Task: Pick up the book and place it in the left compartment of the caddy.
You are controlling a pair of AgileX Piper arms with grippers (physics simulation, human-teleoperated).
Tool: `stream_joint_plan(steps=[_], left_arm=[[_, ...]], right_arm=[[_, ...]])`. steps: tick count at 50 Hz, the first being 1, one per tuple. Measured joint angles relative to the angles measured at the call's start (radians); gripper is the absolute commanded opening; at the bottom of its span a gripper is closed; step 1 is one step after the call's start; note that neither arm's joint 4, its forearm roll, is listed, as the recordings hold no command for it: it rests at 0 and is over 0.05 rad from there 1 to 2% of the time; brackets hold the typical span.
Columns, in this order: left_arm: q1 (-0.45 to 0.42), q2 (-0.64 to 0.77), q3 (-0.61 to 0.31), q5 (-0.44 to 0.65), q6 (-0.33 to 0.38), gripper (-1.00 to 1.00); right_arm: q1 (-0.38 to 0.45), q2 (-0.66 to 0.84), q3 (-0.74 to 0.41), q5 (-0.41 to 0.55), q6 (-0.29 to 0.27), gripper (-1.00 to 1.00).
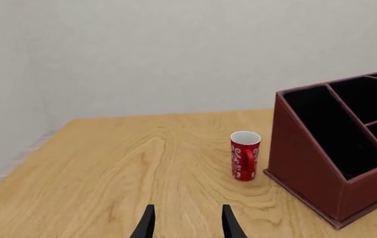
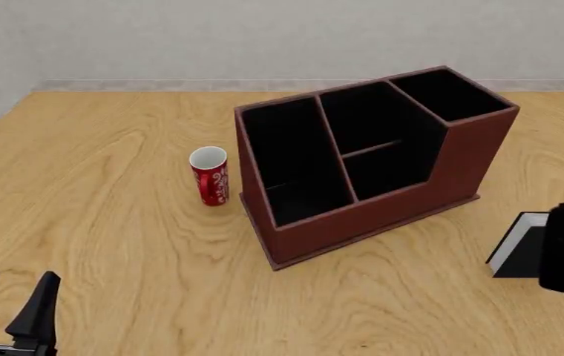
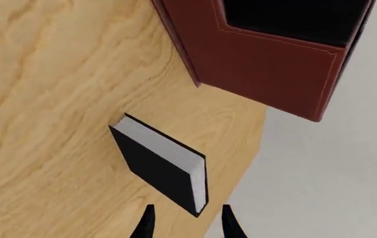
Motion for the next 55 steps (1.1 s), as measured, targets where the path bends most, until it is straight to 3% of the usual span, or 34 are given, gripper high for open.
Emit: stream_joint_plan(steps=[24,49,50,55], left_arm=[[0.024,0.001,0.002,0.014,0.001,1.00],[0.036,0.001,0.002,0.024,0.004,1.00],[0.036,0.001,0.002,0.025,0.004,1.00],[0.037,0.001,0.002,0.026,0.004,1.00]], right_arm=[[-0.022,0.177,0.001,-0.151,-0.038,1.00],[-0.025,0.254,0.015,-0.226,-0.041,1.00],[-0.025,0.253,0.016,-0.226,-0.041,-1.00],[-0.029,0.239,0.019,-0.227,-0.054,-1.00]])
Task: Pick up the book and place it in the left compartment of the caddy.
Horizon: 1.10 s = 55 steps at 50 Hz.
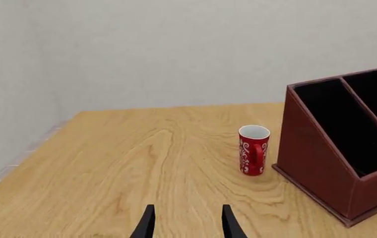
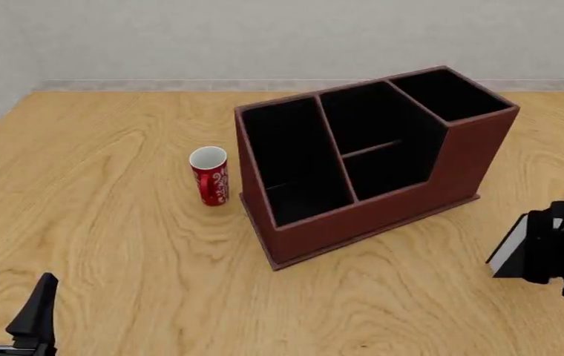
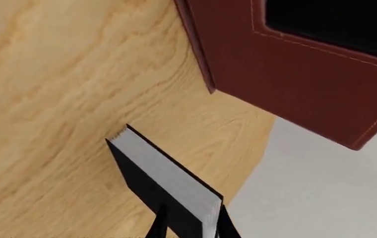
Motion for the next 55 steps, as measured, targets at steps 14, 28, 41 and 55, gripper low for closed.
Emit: stream_joint_plan(steps=[14,28,41,55], left_arm=[[0.000,0.000,0.000,0.002,-0.001,1.00],[-0.001,0.000,0.000,0.002,-0.001,1.00],[-0.003,0.000,0.000,0.001,-0.003,1.00],[-0.004,-0.001,0.000,-0.001,-0.004,1.00]], right_arm=[[-0.005,-0.036,0.006,0.035,-0.001,-1.00],[0.020,-0.109,0.016,0.113,0.031,-1.00],[0.049,-0.182,0.042,0.164,0.065,-1.00],[0.056,-0.219,0.052,0.196,0.084,-1.00]])
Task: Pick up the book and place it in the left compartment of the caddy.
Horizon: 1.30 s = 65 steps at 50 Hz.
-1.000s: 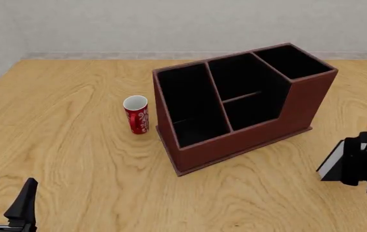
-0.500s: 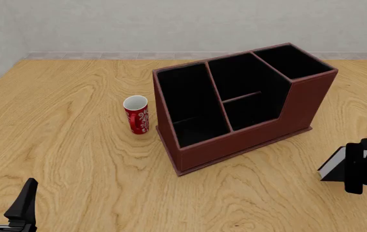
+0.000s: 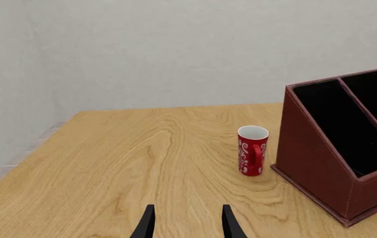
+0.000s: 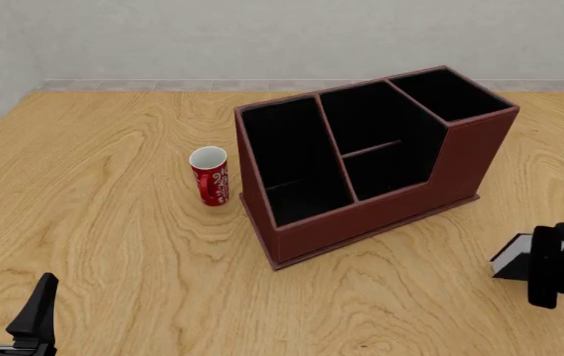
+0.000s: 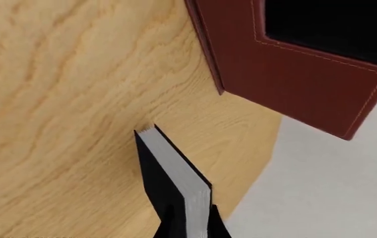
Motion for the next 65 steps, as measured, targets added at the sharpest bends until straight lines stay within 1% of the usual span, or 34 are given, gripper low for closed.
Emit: stream_joint_plan(steps=[7,20,41,50,56,59,65], left_arm=[[-0.001,0.000,0.000,-0.001,-0.001,1.00],[-0.006,0.000,0.000,-0.006,-0.002,1.00],[-0.024,0.000,0.000,-0.018,-0.011,1.00],[-0.034,0.000,0.000,-0.024,-0.014,1.00],[-0.039,0.000,0.000,-0.026,-0.015,1.00],[-0.040,0.000,0.000,-0.028,-0.015,1.00],[-0.035,0.000,-0.005,-0.027,-0.016,1.00]], right_arm=[[-0.004,-0.017,-0.006,0.038,0.007,-1.00],[-0.015,-0.078,-0.030,0.166,0.022,-1.00],[-0.064,-0.211,-0.142,0.387,0.048,-1.00],[-0.058,-0.252,-0.245,0.521,0.113,-1.00],[-0.036,-0.272,-0.330,0.629,0.183,-1.00],[-0.022,-0.279,-0.377,0.685,0.225,-1.00],[0.018,-0.282,-0.456,0.770,0.334,-1.00]])
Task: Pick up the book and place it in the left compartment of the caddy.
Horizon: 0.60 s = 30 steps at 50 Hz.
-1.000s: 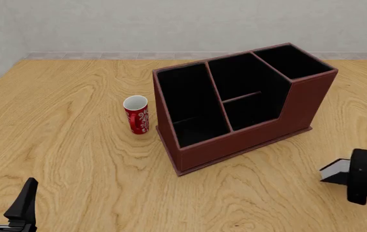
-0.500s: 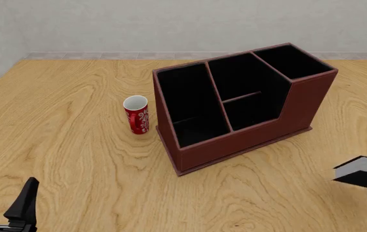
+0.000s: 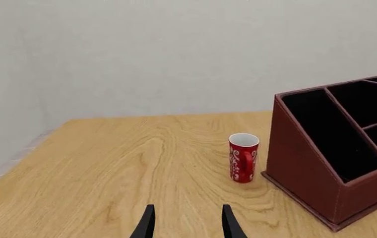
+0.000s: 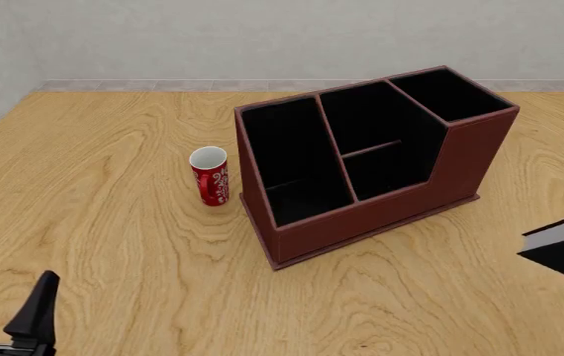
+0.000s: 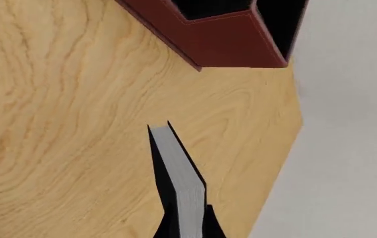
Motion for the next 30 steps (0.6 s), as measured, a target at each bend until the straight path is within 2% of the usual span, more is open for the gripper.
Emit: stream_joint_plan(steps=[8,14,22,30], left_arm=[[0.014,0.000,-0.008,0.002,-0.012,1.00],[0.022,0.000,-0.011,0.010,0.008,1.00],[0.032,0.000,-0.022,0.031,-0.003,1.00],[0.042,0.000,-0.025,0.039,-0.018,1.00]], right_arm=[[0.050,0.010,-0.062,0.057,0.139,-1.00],[0.083,0.035,-0.101,0.078,0.243,-1.00],[0.140,0.077,-0.148,0.091,0.382,-1.00],[0.201,0.111,-0.182,0.094,0.493,-1.00]])
